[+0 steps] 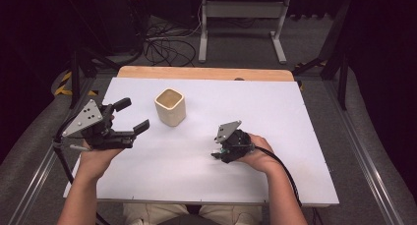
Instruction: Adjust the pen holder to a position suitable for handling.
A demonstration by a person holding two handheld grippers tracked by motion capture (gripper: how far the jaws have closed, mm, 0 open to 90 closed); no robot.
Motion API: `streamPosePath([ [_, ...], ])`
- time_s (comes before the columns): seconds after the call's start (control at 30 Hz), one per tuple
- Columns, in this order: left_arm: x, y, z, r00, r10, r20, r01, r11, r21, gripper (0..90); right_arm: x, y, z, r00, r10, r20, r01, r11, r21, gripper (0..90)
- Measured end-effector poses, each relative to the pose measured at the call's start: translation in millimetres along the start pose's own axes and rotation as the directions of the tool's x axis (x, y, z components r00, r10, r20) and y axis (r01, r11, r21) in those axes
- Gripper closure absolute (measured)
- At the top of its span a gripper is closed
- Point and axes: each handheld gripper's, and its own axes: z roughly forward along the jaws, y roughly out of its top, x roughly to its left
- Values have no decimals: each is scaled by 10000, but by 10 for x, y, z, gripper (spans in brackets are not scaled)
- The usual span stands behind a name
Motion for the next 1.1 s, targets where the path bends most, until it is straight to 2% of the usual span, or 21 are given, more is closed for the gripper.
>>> streamPosePath([
  [0.37, -5, -1, -5, 10000, -4, 21, 4, 10000, -2, 88, 27, -4, 112, 9996, -281, 5, 280, 9979, 590, 476],
  [0.57, -2, -6, -11, 10000, -16, 8, 16, 10000, -10, 88, 17, -14, 165, 9991, -365, -236, 382, 9966, 729, 500],
  [1.1, -3, -16, -23, 10000, -30, -8, 30, 10000, 34, 90, -31, -46, 215, 9981, -64, -608, 114, 9965, 824, 569],
])
